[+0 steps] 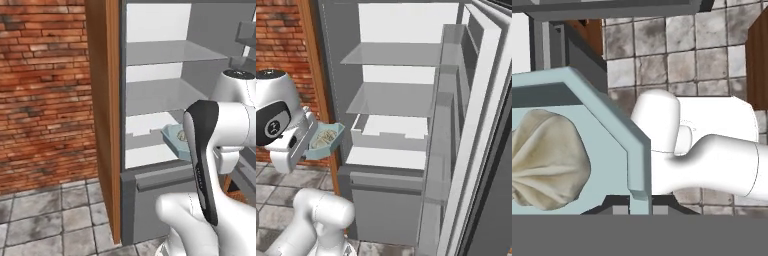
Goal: Place two dumplings into each of the tupperware containers and then place the containers in the fridge.
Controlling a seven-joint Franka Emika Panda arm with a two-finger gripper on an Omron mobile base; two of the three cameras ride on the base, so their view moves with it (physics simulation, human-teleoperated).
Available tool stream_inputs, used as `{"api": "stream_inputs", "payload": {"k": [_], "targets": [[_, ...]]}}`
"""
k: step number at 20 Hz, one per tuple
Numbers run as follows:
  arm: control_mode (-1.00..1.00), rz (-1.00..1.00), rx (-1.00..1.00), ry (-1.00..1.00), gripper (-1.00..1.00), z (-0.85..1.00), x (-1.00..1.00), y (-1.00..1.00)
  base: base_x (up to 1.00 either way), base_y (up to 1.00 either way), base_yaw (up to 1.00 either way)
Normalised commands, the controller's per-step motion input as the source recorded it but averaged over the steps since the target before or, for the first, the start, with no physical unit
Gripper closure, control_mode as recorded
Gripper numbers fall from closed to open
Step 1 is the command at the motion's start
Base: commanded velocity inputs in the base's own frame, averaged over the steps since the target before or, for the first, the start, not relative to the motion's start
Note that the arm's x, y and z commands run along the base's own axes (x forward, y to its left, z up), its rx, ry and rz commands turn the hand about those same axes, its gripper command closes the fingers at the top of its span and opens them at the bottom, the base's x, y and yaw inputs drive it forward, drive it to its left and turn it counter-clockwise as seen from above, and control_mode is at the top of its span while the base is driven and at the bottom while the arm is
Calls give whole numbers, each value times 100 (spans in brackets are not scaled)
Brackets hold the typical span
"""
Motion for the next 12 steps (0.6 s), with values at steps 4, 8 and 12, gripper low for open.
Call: {"api": "stream_inputs", "payload": {"k": [4, 8, 12], "targets": [[100, 0, 0, 0, 100, 0, 0, 0, 54, -17, 0], [100, 0, 0, 0, 100, 0, 0, 0, 65, -22, 0], [100, 0, 0, 0, 100, 0, 0, 0, 22, -42, 0]]}}
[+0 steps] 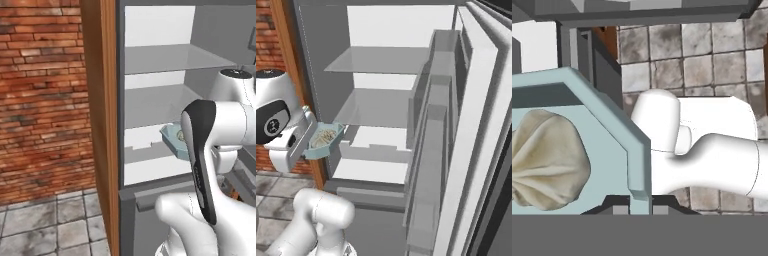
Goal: Place two dumplings into each of the tupperware containers and then place the containers in the fridge.
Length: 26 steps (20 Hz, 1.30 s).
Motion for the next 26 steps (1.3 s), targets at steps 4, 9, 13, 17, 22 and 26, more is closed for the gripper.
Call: {"api": "stream_inputs", "payload": {"k": [4, 9, 13, 17, 22, 26], "targets": [[100, 0, 0, 0, 100, 0, 0, 0, 30, -32, 0], [100, 0, 0, 0, 100, 0, 0, 0, 41, -8, 0], [100, 0, 0, 0, 100, 0, 0, 0, 50, 0, 0], [100, 0, 0, 0, 100, 0, 0, 0, 46, -6, 0], [100, 0, 0, 0, 100, 0, 0, 0, 36, -24, 0], [100, 0, 0, 0, 100, 0, 0, 0, 42, -20, 0]]}}
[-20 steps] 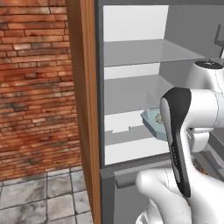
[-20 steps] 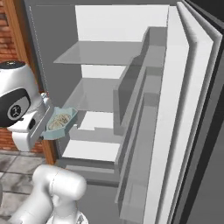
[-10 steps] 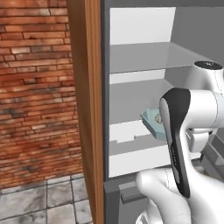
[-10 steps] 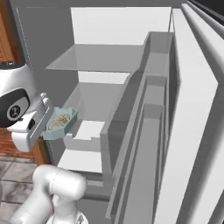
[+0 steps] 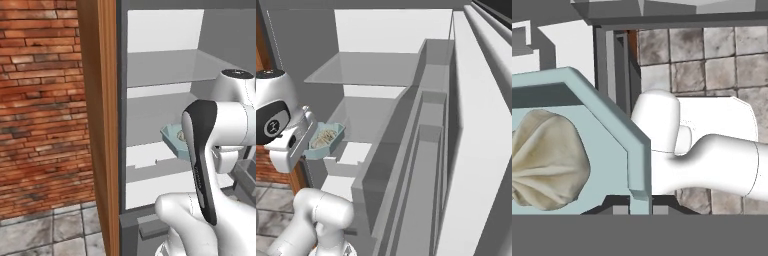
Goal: Place two dumplings into each of the tupperware containers and then place the containers in the fridge.
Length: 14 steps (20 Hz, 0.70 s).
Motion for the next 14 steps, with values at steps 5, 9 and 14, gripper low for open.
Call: {"api": "stream_inputs", "payload": {"k": [5, 9, 14], "targets": [[100, 0, 0, 0, 100, 0, 0, 0, 44, -19, 2], [100, 0, 0, 0, 100, 0, 0, 0, 16, -7, 2], [-100, 0, 0, 0, 100, 0, -4, -5, 0, 0, 0]]}}
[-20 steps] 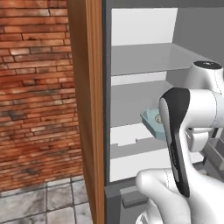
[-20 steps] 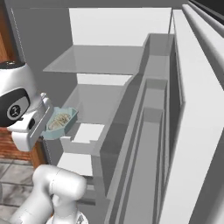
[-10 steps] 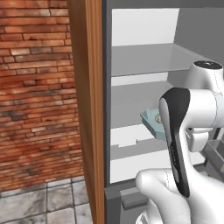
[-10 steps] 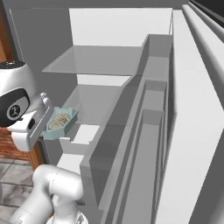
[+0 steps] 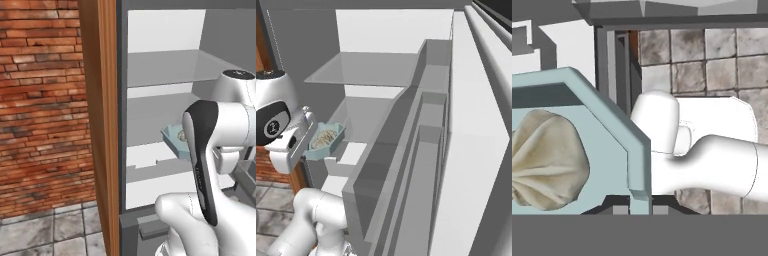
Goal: Place two dumplings into each of the tupperware containers and then place the containers in the fridge.
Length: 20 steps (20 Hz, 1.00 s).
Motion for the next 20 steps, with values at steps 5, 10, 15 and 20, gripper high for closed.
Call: {"api": "stream_inputs", "payload": {"k": [5, 10, 15, 20], "targets": [[-100, 0, 3, -13, 100, 12, -43, -35, 0, 0, 0], [-100, 0, 6, -17, 100, 52, -7, -34, 0, 0, 0], [-100, 0, 0, -19, 100, 60, -9, -21, 0, 0, 0], [-100, 6, 2, -34, 100, 48, -4, -27, 0, 0, 0]]}}
